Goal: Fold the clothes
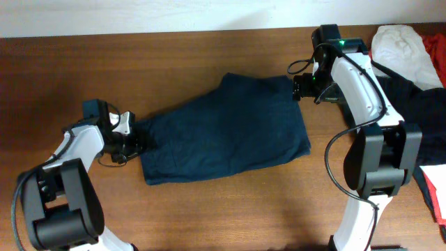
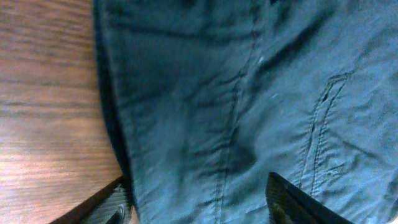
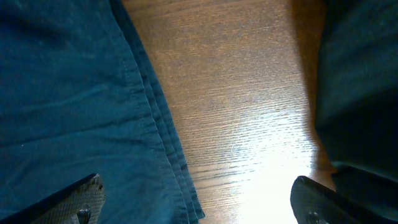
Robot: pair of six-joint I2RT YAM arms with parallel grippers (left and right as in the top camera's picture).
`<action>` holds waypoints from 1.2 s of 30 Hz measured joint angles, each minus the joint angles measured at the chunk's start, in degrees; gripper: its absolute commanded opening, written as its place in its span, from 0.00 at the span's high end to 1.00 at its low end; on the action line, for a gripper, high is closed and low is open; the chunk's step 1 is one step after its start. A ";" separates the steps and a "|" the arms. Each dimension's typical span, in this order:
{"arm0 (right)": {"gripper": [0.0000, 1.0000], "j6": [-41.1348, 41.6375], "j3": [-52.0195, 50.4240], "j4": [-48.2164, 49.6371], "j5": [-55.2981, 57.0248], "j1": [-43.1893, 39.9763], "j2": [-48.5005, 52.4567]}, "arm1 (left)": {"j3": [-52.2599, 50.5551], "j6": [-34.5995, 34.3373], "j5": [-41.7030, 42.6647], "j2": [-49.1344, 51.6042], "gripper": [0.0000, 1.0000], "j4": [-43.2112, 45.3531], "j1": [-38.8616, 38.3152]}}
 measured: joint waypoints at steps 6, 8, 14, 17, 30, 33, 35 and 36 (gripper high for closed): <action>0.01 -0.02 0.00 0.00 0.02 0.00 0.00 | 0.83 0.48 5.07 4.13 1.00 0.37 0.17; 0.01 -0.02 0.00 -0.02 0.02 0.00 0.00 | 0.79 0.48 5.38 4.17 0.99 0.37 0.15; 0.01 -0.02 0.00 0.00 0.00 0.00 0.00 | 12.83 -0.31 -9.01 6.62 1.00 -18.64 -0.44; 0.01 0.00 0.02 -0.20 0.02 0.00 0.00 | 28.52 -0.48 -16.63 6.75 1.00 -32.63 -0.44; 0.01 0.00 0.00 -0.02 0.22 0.00 0.00 | 66.47 0.46 -24.28 5.55 0.98 -55.30 -7.10; 0.01 -0.02 0.00 -0.07 0.22 0.00 0.00 | 66.47 0.52 -22.93 5.55 0.95 -51.65 -13.86; 0.01 0.00 0.00 -0.09 0.22 0.00 0.00 | 65.68 0.63 -22.69 5.55 0.95 -48.63 -16.33; 0.01 0.00 0.00 -0.04 0.22 0.00 0.00 | 64.85 0.63 -22.64 5.55 0.95 -47.06 -17.11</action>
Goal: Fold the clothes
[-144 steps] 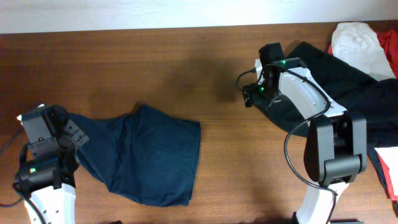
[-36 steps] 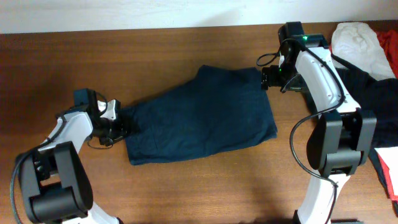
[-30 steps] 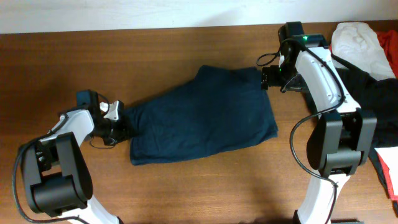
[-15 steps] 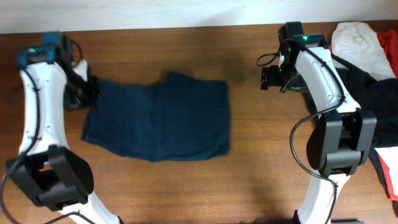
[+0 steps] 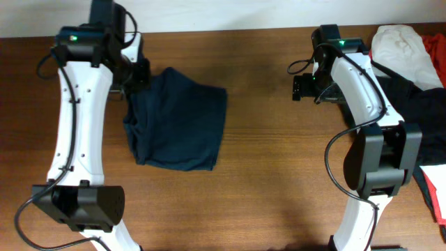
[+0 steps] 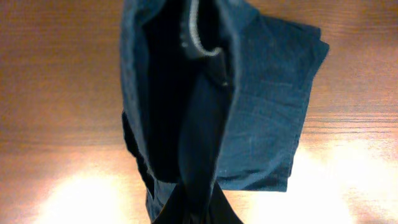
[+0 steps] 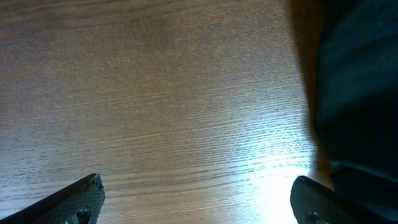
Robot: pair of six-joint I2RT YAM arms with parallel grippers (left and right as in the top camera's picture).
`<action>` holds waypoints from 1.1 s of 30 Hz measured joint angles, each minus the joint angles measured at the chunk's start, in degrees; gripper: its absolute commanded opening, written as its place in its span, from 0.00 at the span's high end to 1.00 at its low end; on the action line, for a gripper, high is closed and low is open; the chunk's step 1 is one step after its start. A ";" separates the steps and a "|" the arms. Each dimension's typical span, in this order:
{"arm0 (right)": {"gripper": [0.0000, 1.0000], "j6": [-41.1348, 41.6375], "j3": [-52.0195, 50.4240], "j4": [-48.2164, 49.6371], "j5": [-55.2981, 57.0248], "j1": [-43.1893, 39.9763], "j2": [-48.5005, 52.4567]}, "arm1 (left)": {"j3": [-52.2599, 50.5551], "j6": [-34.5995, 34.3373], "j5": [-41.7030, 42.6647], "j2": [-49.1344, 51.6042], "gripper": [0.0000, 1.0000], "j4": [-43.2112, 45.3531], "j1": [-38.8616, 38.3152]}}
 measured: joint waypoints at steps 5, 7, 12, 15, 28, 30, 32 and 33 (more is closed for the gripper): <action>0.01 0.02 0.00 -0.02 0.00 0.00 0.00 | -10.03 -0.02 1.09 -0.02 0.96 8.04 -3.17; 0.01 0.00 0.00 0.00 0.00 0.00 0.00 | -14.36 -0.02 2.99 0.00 0.96 10.64 -3.58; 0.01 0.02 0.00 0.00 0.00 0.00 0.00 | -17.53 -0.02 10.49 0.00 0.94 14.73 -5.84; 0.01 0.00 0.00 0.00 0.00 0.00 0.00 | -18.56 -0.07 12.04 0.00 0.89 15.80 -8.35; 0.01 0.00 0.00 0.00 0.00 0.00 0.00 | -23.76 -0.68 17.68 0.00 0.80 18.01 -14.71; 0.01 0.00 0.00 0.00 0.00 0.00 0.00 | -23.85 -0.66 16.22 0.00 0.80 19.56 -14.16; 0.01 0.00 0.00 0.00 0.00 0.00 0.00 | -23.85 -0.68 12.52 0.00 0.79 20.50 -12.13; 0.01 0.00 0.00 0.00 0.00 0.00 0.00 | -23.85 -0.68 9.64 0.00 0.79 20.61 -10.58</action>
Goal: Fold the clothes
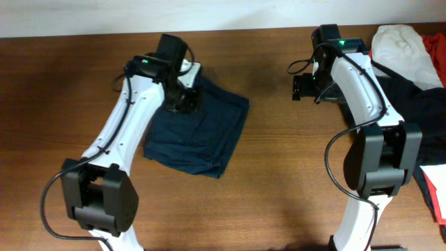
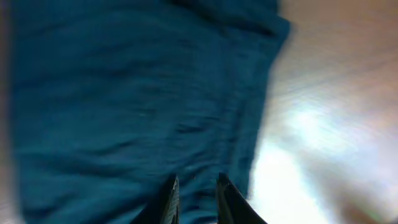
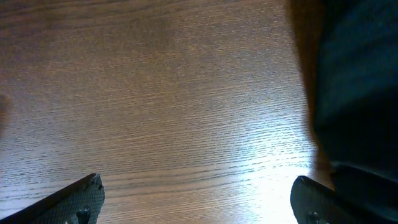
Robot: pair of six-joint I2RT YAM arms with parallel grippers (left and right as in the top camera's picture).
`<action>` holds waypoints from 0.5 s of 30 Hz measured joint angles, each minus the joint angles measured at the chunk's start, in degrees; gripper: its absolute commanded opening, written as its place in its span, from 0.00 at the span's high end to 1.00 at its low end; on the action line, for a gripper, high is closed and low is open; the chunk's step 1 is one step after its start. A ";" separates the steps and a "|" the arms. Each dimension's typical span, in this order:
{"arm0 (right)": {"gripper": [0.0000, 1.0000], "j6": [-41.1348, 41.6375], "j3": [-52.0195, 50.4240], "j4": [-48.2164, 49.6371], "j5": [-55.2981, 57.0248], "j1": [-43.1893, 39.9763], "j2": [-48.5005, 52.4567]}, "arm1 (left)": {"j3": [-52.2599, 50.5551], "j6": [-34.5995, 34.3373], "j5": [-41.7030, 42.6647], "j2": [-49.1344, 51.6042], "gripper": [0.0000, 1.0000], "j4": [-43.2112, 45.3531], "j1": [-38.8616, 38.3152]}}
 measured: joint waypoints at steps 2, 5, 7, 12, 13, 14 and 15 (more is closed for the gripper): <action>0.01 0.00 0.00 0.00 0.00 0.00 0.00 | 0.00 0.02 -3.91 0.00 0.79 0.72 2.69; 0.01 0.00 0.00 0.00 0.00 0.00 0.00 | 0.02 0.02 -5.90 1.11 0.26 0.70 7.06; 0.01 0.00 0.00 0.00 0.00 0.00 0.00 | 0.00 0.74 -5.90 5.01 0.25 0.74 9.25; 0.01 -0.02 0.00 0.00 0.00 0.00 0.00 | -0.17 5.16 -1.73 12.59 0.25 6.95 15.43; 0.01 0.04 0.00 -0.02 0.00 0.00 0.00 | -0.20 8.07 3.58 13.42 0.24 7.32 19.02; 0.01 -0.02 0.00 0.00 0.00 0.00 0.00 | -0.20 9.73 6.60 13.86 0.25 7.28 20.76; 0.01 0.00 0.00 -0.02 0.00 0.00 0.00 | -0.20 12.44 12.00 14.75 0.25 6.64 23.15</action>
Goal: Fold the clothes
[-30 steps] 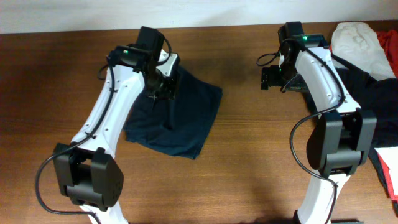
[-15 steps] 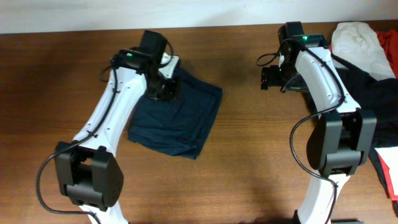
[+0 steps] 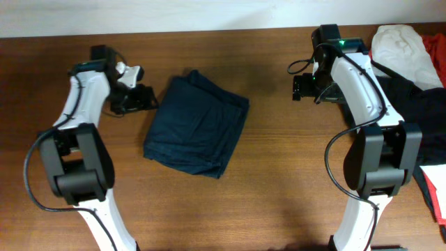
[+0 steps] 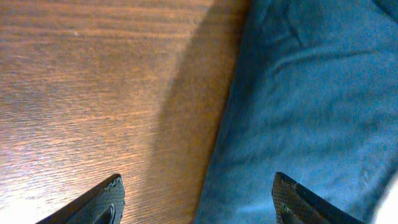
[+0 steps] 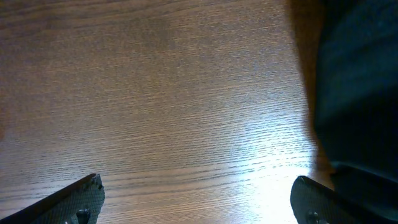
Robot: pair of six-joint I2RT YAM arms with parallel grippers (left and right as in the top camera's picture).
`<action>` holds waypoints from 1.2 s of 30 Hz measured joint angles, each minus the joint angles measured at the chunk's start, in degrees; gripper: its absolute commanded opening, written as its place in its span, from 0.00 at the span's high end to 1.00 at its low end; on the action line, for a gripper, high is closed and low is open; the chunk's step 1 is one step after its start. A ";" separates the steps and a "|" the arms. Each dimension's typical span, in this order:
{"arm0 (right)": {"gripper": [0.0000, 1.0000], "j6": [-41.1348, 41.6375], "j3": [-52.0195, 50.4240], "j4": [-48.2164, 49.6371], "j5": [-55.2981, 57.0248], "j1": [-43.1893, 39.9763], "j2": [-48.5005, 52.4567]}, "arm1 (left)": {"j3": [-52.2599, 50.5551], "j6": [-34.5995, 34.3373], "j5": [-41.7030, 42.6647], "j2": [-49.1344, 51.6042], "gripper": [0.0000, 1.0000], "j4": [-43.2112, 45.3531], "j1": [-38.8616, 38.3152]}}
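Observation:
A dark blue garment (image 3: 198,124) lies folded into a compact slanted rectangle on the wooden table (image 3: 279,188), left of centre. My left gripper (image 3: 141,100) sits just off its left edge, open, fingers wide apart and holding nothing. In the left wrist view the blue cloth (image 4: 311,99) fills the right half, and one fingertip hangs over it. My right gripper (image 3: 301,87) stands open over bare wood at the back right, far from the garment. The right wrist view shows only table (image 5: 174,93) between its fingers (image 5: 81,199).
A heap of clothes sits at the right edge: a white piece (image 3: 401,45), dark cloth (image 3: 425,104) and a bit of red (image 3: 436,43). Dark fabric (image 5: 357,87) fills the right side of the right wrist view. The wall runs along the table's far edge.
My left gripper was shut over the garment's top; now it is open, off the garment's left edge. The folded garment lies in the same place. The right arm has not moved.
The garment first lay spread wide between both open grippers. Then it sat bunched at the far left with my left gripper shut on it. After that it lay folded left of centre under the shut left gripper, which now stands open beside it.

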 measured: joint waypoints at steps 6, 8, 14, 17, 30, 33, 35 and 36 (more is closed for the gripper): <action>0.01 0.00 0.00 0.02 0.00 0.00 0.00 | 0.00 8.76 16.79 7.82 0.42 -3.93 0.39; 0.01 0.00 0.00 0.04 0.00 0.00 0.00 | 0.02 10.27 19.78 9.20 0.86 -4.04 -0.59; 0.01 0.02 0.00 0.04 0.00 0.00 0.00 | -0.26 1.16 18.86 9.90 0.99 6.64 0.46; 0.01 0.00 0.00 -0.02 0.00 0.00 0.00 | -0.22 -11.17 15.89 9.92 0.99 16.15 7.26; 0.01 0.00 0.00 0.02 0.00 0.00 0.00 | -0.22 -42.18 6.23 10.45 0.75 35.15 39.85; 0.02 -0.02 0.00 0.02 0.00 0.00 0.00 | 0.33 -43.43 4.98 11.72 0.91 35.52 36.94; 0.01 0.00 0.00 0.04 0.02 0.00 0.00 | 1.38 -44.94 4.85 12.96 0.88 36.41 34.75; 0.01 -0.02 0.00 0.04 0.00 0.00 0.00 | 2.05 -46.60 4.96 13.66 0.88 37.07 32.98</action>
